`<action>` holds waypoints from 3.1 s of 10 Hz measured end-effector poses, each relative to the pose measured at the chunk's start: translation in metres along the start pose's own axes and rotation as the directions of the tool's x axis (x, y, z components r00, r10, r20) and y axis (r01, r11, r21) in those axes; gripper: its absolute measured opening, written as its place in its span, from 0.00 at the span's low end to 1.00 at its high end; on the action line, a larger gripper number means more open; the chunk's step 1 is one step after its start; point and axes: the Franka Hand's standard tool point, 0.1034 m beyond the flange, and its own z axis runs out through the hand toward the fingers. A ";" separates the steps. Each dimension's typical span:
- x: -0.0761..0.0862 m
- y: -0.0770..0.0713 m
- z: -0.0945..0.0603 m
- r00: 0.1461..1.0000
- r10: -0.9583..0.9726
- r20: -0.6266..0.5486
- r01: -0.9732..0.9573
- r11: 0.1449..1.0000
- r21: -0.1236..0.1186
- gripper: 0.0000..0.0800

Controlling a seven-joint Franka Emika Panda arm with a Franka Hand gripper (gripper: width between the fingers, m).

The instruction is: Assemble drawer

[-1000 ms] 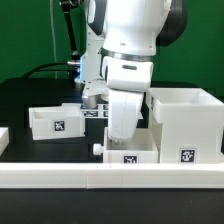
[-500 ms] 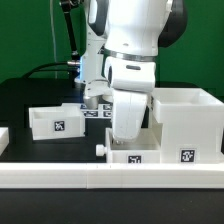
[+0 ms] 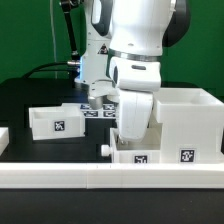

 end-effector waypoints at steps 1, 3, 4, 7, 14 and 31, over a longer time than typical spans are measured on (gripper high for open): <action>-0.001 0.000 0.002 0.999 -0.040 -0.002 0.040 0.999 -0.007 0.05; -0.002 0.000 0.003 0.999 -0.037 -0.005 0.037 0.999 -0.015 0.06; -0.002 -0.001 0.003 0.999 -0.037 -0.005 0.037 0.999 -0.015 0.06; 0.002 0.003 -0.009 1.000 0.006 -0.001 -0.006 1.000 -0.015 0.51; -0.036 0.007 -0.054 1.000 -0.005 0.021 0.006 0.999 -0.036 0.81; -0.031 0.000 -0.002 0.993 0.113 0.014 -0.114 0.993 0.025 0.81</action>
Offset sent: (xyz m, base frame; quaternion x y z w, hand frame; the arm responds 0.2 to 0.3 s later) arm 0.0000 0.0000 0.0000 0.0000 0.0000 0.0000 1.0000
